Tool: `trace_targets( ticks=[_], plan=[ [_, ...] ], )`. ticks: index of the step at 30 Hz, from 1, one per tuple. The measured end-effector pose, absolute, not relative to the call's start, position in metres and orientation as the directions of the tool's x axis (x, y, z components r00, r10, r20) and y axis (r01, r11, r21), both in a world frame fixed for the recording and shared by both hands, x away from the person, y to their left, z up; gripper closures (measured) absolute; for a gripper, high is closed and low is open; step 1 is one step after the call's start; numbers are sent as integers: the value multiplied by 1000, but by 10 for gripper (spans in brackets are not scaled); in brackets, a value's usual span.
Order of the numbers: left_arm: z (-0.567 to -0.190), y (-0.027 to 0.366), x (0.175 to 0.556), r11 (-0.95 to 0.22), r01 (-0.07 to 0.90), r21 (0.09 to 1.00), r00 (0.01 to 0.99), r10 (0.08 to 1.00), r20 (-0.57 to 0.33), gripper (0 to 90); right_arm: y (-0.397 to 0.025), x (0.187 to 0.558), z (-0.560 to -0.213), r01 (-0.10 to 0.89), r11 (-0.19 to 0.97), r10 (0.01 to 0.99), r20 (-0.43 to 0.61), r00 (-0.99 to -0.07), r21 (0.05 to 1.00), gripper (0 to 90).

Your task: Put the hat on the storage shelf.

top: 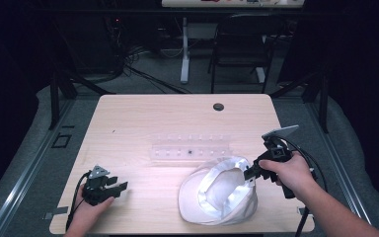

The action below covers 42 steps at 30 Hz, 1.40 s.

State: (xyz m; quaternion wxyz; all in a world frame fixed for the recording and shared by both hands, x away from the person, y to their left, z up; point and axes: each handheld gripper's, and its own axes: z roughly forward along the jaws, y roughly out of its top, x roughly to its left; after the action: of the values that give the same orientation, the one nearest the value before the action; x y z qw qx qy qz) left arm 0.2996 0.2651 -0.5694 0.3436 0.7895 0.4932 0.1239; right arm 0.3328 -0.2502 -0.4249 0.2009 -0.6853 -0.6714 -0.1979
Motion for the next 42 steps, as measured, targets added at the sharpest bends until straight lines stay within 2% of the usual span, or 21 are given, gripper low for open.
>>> trace_targets(
  ticks=[16, 23, 28, 38, 42],
  plan=[
    [-570, 265, 300, -276, 694, 665, 483, 863, -145, 485, -239, 339, -373, 999, 8, 887, 460, -28, 46, 807],
    [-569, 265, 300, -279, 693, 665, 485, 862, -144, 485, -236, 339, -357, 999, 6, 887, 461, -30, 54, 808],
    [-569, 265, 299, -278, 692, 666, 485, 863, -144, 485, -241, 339, -348, 998, 3, 859, 510, -37, 68, 809],
    [-569, 263, 299, -278, 683, 676, 486, 863, -136, 484, -254, 337, -350, 997, -56, 759, 651, 6, 57, 810],
    [-569, 262, 298, -264, 684, 680, 485, 861, -155, 484, -258, 335, -348, 996, -51, 722, 692, -10, 68, 810]
  ],
)
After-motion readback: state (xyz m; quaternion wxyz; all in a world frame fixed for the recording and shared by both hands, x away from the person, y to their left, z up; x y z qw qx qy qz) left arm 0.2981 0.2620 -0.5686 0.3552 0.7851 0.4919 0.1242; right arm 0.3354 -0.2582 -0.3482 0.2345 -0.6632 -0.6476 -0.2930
